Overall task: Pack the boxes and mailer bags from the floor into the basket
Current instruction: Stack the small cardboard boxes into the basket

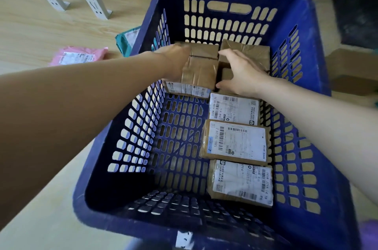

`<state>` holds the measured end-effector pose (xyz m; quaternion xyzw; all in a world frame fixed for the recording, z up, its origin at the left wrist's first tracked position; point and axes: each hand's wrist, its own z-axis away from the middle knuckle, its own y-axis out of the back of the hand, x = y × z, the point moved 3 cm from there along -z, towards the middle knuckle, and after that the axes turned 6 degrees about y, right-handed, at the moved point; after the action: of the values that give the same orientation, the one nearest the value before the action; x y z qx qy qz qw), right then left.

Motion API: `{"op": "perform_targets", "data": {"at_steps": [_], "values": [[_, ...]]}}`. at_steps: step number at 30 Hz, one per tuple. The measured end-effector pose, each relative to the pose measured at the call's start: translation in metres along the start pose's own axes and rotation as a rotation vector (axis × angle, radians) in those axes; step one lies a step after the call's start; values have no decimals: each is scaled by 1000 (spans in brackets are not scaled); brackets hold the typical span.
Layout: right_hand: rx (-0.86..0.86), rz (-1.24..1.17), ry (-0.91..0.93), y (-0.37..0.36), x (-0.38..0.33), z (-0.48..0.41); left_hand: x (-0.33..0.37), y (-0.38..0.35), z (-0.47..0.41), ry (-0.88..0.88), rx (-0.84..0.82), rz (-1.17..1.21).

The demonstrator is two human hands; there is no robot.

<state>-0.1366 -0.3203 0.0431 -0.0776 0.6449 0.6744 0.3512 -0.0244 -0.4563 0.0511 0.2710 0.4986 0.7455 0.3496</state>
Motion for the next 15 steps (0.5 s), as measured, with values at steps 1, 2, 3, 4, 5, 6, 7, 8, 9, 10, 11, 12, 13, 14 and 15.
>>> {"op": "perform_targets", "data": {"at_steps": [1,2,3,4,5,6,7,8,9,10,11,12,13,14,15], "values": [[12,-2,-2,7,-3,7,3,6,5,-21,11,-3],[25,1,-4,14,-7,15,6,13,12,-40,23,-6],[37,3,-7,21,-10,23,10,21,19,-56,33,-9],[49,12,-11,29,-13,32,14,29,26,-70,43,-3],[59,28,-17,36,-17,41,19,37,34,-85,53,8],[74,55,-19,44,-20,51,24,46,43,-100,64,21],[92,83,-19,53,-24,60,30,54,52,-113,76,32],[111,109,-16,62,-28,70,36,61,62,-127,88,41],[128,128,-16,72,-32,81,43,69,72,-141,100,47],[142,142,-15,82,-36,92,50,76,81,-158,113,47],[154,149,-17,92,-40,104,58,84,91,-177,126,43],[167,157,-22,102,-44,116,65,92,101,-193,137,40],[182,170,-28,112,-47,129,73,99,111,-212,148,37],[193,191,-35,122,-50,143,82,107,122,-237,162,34],[206,209,-40,132,-53,158,91,114,133,-264,175,31]]}}
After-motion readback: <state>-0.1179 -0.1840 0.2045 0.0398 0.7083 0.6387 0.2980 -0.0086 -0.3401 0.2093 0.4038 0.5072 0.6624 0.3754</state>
